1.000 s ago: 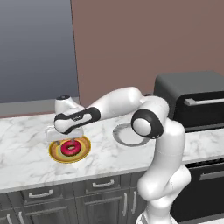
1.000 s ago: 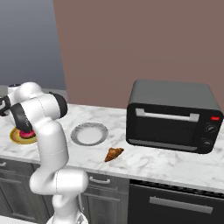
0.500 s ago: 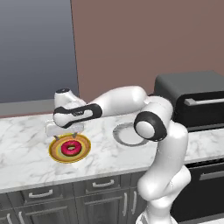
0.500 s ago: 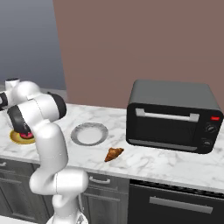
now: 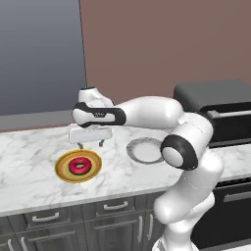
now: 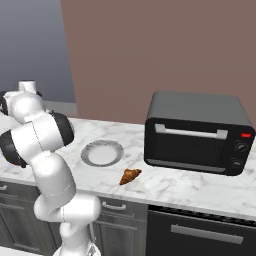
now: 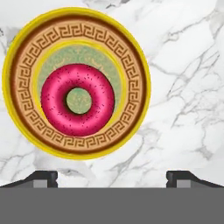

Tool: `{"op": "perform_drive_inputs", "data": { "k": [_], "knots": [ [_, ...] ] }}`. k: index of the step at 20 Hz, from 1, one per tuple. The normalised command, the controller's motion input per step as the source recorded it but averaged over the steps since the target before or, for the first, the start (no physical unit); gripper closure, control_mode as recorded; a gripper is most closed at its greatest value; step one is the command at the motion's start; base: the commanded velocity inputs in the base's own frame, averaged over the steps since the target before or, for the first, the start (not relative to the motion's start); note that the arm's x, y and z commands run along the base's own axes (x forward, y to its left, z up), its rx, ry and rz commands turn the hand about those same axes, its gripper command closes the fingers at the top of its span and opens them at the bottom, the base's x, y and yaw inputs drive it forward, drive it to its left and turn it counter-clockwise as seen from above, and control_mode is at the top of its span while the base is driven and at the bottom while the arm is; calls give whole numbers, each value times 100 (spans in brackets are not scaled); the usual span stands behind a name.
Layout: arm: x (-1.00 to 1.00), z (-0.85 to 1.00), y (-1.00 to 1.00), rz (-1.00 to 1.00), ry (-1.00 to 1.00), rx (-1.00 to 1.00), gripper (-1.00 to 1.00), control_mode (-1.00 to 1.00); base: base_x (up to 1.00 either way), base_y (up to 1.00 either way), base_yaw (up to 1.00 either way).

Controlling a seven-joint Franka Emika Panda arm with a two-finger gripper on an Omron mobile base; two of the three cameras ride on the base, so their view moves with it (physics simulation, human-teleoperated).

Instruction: Place the pastries on the plates.

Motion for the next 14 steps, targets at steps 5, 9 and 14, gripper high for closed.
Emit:
{"op": "perform_drive_inputs", "data": {
  "k": [5,9,14],
  "knots": [
    [0,0,-90,-1,2,0,-100,-100,0,0,0],
    [-1,0,-87,2,0,0,-100,-100,0,0,0],
    [-15,0,-84,-1,0,0,-100,-100,0,0,0]
  ]
}}
